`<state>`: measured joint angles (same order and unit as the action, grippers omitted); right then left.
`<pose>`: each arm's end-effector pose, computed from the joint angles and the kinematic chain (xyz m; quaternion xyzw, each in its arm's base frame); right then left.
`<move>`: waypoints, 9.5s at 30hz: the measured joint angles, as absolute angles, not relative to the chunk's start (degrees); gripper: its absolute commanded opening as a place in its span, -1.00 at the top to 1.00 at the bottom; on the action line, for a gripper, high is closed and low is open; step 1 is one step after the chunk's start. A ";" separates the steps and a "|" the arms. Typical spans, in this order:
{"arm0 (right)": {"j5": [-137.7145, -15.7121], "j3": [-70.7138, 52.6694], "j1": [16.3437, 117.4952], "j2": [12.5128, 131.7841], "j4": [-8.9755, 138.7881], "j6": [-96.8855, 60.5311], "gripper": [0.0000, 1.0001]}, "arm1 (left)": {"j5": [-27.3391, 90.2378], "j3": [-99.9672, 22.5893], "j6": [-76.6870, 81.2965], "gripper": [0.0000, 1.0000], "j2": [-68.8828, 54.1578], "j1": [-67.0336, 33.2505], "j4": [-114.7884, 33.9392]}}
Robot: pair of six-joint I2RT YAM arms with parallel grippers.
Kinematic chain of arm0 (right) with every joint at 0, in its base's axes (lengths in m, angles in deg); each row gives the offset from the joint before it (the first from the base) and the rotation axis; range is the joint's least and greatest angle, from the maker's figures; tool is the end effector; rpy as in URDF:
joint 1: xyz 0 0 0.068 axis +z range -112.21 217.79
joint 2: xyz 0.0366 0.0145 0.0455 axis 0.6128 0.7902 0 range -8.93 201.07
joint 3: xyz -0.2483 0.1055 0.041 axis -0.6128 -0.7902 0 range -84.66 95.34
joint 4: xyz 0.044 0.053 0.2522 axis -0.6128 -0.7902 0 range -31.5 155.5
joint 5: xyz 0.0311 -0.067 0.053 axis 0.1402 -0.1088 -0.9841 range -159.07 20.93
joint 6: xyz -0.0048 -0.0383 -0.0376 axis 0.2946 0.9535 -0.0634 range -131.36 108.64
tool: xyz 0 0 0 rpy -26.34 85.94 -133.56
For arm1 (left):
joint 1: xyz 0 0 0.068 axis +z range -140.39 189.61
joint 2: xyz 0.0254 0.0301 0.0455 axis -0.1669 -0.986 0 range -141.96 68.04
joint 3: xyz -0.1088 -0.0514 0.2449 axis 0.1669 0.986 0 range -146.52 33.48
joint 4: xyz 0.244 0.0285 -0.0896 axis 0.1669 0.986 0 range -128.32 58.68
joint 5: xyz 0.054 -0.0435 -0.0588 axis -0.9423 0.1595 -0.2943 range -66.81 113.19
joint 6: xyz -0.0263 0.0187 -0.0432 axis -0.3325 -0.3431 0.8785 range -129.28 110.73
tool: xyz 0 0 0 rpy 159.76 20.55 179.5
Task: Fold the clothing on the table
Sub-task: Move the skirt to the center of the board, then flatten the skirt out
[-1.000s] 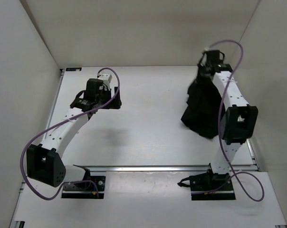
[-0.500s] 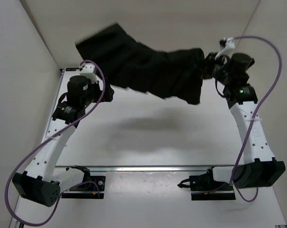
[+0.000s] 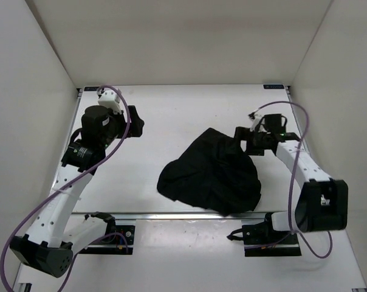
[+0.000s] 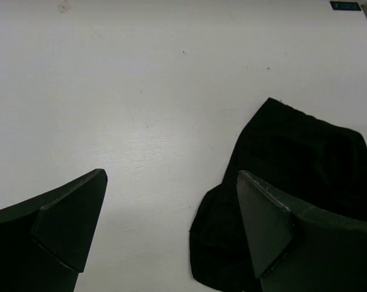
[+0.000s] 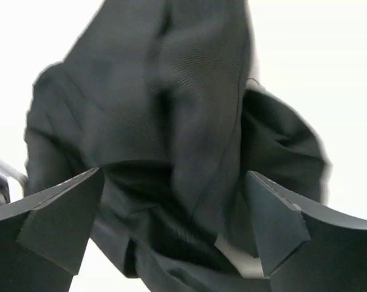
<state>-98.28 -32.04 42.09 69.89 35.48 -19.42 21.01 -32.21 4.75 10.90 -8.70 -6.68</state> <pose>0.2714 0.0378 0.2309 -0.0429 0.9279 0.2702 0.2535 0.2008 -0.0650 0.3881 0.0207 0.8340 -0.1382 0.5337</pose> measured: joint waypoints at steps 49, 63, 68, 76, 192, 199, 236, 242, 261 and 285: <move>-89.30 -16.12 36.54 83.03 33.36 -14.17 0.99 | 42.21 -31.14 -1.53 1.00 -27.72 -27.93 -12.85; -96.93 -10.86 33.85 63.43 40.66 -17.45 1.00 | 33.25 -39.25 -4.17 1.00 -2.85 -12.00 -14.86; -97.34 -20.76 34.39 63.25 42.43 -17.41 1.00 | 31.83 -34.70 -4.15 1.00 -3.94 -12.37 -13.79; -101.10 -27.16 34.33 62.18 40.16 -17.36 1.00 | 32.03 -34.09 -3.89 1.00 -3.44 -10.73 -10.95; -108.56 0.38 41.13 64.98 52.51 -18.87 1.00 | 43.55 -53.61 6.25 1.00 -12.38 -4.94 -26.38; -107.68 -2.05 42.33 49.74 50.28 -18.98 1.00 | 43.35 -50.35 3.24 1.00 6.16 -9.42 -27.51; -117.08 15.70 37.28 121.15 60.99 -32.07 0.71 | 42.70 -42.51 20.22 -0.83 -47.48 -1.51 -49.96; -115.53 26.30 36.10 127.55 55.98 -30.56 -0.30 | 41.43 -54.59 18.47 -0.98 -55.22 -0.35 -47.75; -107.55 36.44 36.69 134.90 45.80 -25.58 -0.51 | 38.85 -67.42 16.31 -0.36 -68.14 -3.74 -38.11; -103.29 46.47 39.73 130.33 33.03 -18.98 0.98 | 40.84 -67.60 6.23 1.00 -52.97 -4.41 -30.29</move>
<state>-103.29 46.47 39.73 130.33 33.03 -18.98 40.84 -67.60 6.23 -52.97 -4.41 -30.29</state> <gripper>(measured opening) 0.019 0.112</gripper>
